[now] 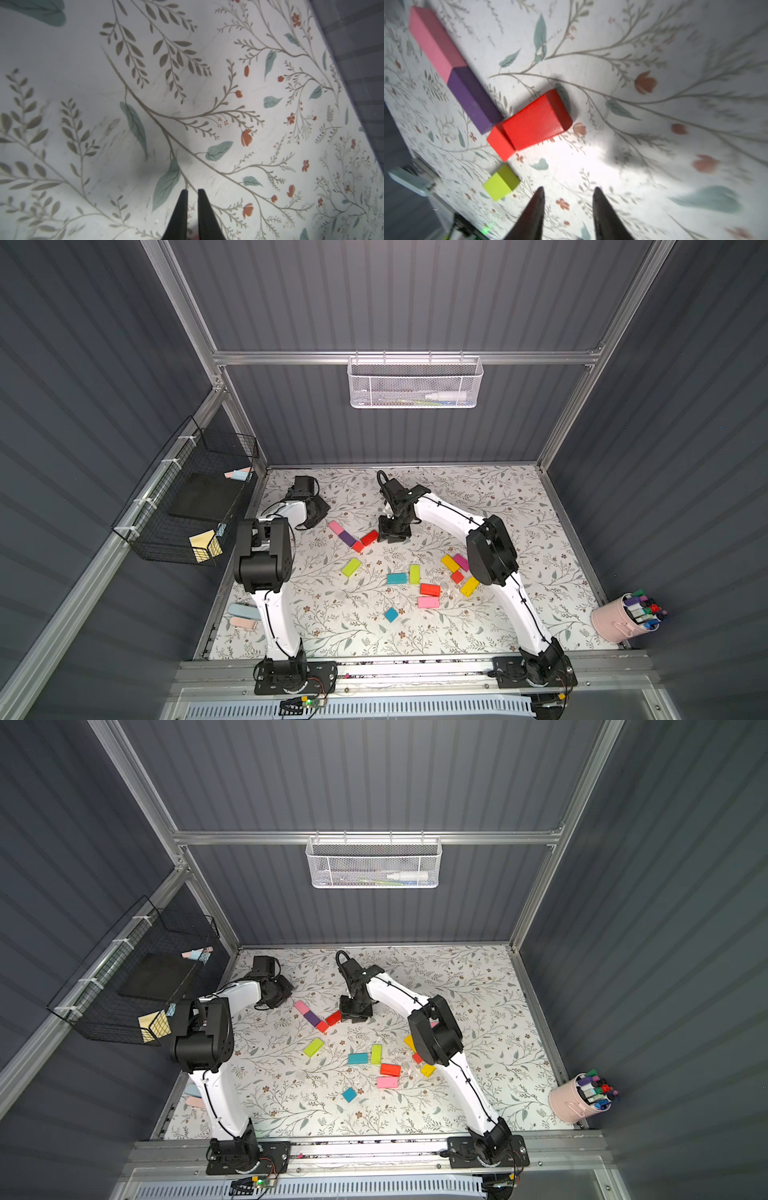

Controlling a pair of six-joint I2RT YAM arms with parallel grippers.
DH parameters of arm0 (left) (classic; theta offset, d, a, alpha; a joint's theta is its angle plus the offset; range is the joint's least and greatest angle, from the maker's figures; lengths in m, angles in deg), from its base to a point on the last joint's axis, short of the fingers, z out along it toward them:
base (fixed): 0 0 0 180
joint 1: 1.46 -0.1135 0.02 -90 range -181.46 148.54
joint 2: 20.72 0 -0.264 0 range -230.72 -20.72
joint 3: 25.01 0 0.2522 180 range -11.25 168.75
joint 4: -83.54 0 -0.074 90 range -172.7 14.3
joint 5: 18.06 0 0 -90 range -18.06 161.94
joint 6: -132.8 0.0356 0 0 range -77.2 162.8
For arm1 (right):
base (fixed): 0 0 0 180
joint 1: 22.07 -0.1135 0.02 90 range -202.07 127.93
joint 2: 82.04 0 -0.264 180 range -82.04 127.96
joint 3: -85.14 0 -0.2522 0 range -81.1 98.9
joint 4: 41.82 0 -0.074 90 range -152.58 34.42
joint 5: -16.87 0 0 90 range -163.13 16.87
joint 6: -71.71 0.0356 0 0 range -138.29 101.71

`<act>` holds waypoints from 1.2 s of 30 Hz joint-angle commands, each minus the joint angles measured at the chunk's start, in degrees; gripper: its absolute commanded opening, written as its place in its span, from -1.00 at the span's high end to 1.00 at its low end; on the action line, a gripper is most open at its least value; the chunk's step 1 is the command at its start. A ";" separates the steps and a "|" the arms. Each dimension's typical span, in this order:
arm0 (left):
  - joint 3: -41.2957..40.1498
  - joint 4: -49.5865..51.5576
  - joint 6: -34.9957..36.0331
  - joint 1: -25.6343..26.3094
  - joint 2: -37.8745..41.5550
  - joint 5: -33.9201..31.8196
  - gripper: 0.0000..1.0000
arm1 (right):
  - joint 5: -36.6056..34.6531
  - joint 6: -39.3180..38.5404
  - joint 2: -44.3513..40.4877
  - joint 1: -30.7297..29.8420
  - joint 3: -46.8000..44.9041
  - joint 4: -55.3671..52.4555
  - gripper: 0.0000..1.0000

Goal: Assemble the letter v with building blocks
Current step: Adjust the building block at the center of the board.

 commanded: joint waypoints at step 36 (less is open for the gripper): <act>14.27 13.65 60.73 21.16 9.09 -11.93 -0.41 | 13.28 -6.94 -23.93 18.90 -26.79 7.65 -0.39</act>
